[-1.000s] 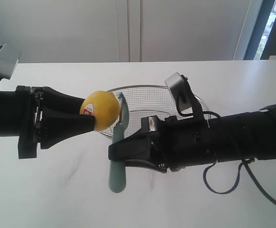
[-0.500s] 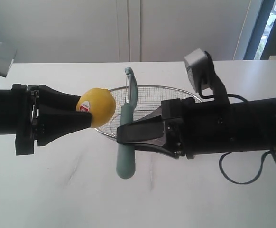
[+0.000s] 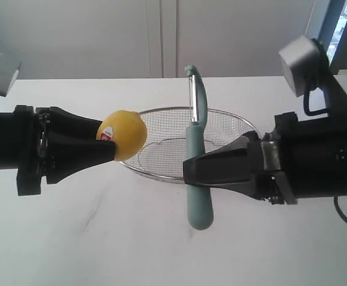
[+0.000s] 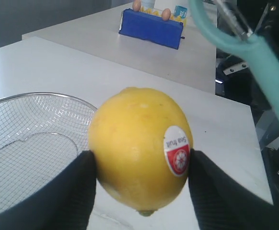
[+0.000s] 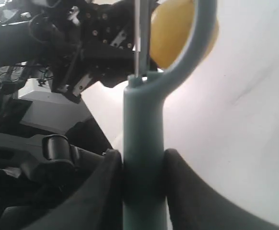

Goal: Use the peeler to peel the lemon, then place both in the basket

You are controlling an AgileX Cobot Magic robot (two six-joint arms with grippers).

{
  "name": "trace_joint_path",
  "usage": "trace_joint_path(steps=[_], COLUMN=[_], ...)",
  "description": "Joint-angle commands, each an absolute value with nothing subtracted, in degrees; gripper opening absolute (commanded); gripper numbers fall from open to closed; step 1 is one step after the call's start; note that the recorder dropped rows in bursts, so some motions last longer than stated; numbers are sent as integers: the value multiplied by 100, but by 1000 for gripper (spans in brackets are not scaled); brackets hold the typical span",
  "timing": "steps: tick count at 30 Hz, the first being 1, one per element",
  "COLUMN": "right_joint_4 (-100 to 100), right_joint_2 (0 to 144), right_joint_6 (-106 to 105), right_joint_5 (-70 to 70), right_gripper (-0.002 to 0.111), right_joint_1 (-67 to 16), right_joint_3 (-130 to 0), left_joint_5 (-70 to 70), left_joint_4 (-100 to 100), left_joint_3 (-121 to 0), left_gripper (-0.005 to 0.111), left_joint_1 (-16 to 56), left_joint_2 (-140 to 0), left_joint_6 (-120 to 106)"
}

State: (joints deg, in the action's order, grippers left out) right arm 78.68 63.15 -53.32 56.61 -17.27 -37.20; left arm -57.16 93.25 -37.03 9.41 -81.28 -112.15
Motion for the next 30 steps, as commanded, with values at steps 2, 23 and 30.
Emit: trace_joint_path(steps=[2, 23, 30], right_joint_4=[7826, 9995, 9995], right_joint_2=[6525, 9065, 9065], right_joint_6=[-5105, -7041, -7028], right_joint_5=[5042, 6102, 5879], right_gripper=[0, 0, 0], right_joint_1=[-1681, -2933, -2856], right_joint_3=[-3360, -3659, -3659], left_joint_5=[-6018, -6064, -6102], left_joint_4=[9607, 9641, 9630], left_joint_3=[-3743, -3743, -3743], left_gripper=[0, 0, 0], left_joint_1=[918, 918, 918], left_joint_2=[-8105, -8105, -8105], left_joint_6=[-12135, -12135, -12135])
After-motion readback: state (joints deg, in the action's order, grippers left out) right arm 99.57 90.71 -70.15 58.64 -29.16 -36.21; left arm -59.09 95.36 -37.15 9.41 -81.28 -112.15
